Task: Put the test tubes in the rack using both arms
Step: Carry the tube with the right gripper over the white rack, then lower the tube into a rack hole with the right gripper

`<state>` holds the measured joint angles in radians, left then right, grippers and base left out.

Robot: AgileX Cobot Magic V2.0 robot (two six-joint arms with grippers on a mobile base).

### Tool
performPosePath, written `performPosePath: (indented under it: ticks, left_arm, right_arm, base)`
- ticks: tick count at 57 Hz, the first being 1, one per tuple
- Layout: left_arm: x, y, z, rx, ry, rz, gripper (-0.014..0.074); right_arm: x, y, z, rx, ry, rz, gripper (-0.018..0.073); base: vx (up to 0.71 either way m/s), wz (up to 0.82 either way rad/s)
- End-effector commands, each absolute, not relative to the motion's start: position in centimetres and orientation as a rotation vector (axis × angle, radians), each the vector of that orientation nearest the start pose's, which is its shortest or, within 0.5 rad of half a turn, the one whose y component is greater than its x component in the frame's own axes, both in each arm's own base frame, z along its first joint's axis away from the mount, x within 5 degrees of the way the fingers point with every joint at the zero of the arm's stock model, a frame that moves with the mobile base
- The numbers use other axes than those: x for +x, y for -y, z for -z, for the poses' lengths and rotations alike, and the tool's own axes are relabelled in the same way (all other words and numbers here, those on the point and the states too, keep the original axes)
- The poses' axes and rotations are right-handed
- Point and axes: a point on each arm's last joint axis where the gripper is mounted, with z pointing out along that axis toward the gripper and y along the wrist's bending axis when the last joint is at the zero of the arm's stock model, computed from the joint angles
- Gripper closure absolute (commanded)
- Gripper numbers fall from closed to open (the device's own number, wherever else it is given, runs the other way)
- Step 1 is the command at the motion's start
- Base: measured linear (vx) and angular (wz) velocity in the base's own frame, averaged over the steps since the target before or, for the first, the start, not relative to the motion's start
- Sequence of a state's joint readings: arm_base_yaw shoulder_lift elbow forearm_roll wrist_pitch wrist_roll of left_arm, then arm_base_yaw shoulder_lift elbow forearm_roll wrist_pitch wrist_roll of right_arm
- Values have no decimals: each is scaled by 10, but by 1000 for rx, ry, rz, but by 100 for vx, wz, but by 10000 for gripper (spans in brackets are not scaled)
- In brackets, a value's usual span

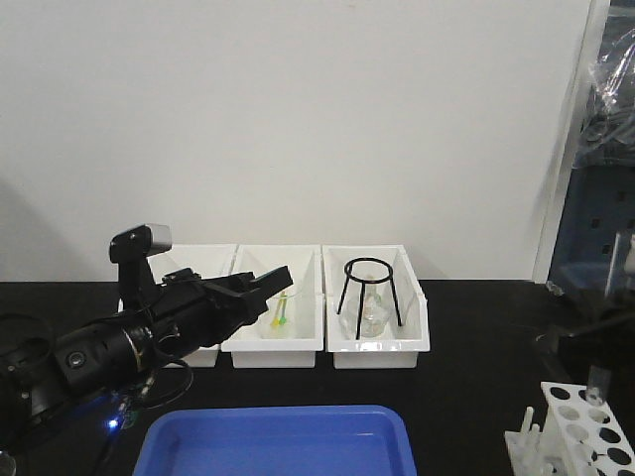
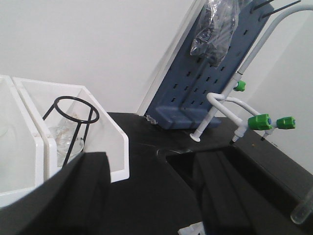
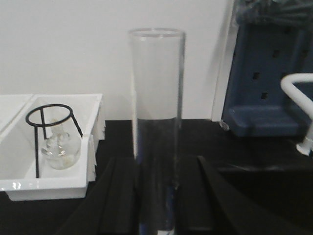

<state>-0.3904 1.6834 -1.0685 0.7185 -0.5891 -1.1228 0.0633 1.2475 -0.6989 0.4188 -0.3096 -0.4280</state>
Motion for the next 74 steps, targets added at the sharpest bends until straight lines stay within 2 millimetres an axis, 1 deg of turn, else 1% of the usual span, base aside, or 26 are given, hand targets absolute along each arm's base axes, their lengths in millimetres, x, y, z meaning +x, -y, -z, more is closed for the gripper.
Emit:
performPosePath:
  ticks: [1, 7, 12, 17, 22, 34, 53, 69, 74]
  left_arm:
    - [336, 174, -319, 205, -1587, 1017, 80]
    - [337, 173, -317, 194, -1610, 997, 80]
    - [338, 172, -316, 187, -1624, 984, 80]
    - [338, 172, -315, 183, -1632, 977, 80]
    - [339, 171, -314, 179, -1642, 968, 80]
    - [339, 171, -314, 177, -1645, 965, 80]
    - [340, 171, -313, 177, -1648, 965, 80]
    - [340, 171, -313, 176, -1651, 963, 80]
    - [340, 171, -313, 186, -1647, 952, 80]
  right_arm:
    - [263, 1, -305, 65, -1608, 125, 568]
    - [255, 3, -293, 97, -1561, 122, 568]
    - [252, 0, -289, 81, -1512, 92, 568]
    - [251, -3, -279, 45, -1506, 69, 566]
    - [256, -4, -268, 26, -1505, 74, 566]
    - [267, -3, -257, 34, -1482, 97, 566]
    - [278, -4, -232, 31, -1570, 91, 566]
    - [284, -4, -217, 23, -1606, 99, 566]
    - [284, -4, -209, 22, -1621, 104, 566]
  base:
    - [0, 0]
    - [0, 0]
    - [0, 0]
    - [0, 0]
    - [0, 0]
    - [0, 0]
    - [0, 0]
    - [0, 0]
    - [0, 0]
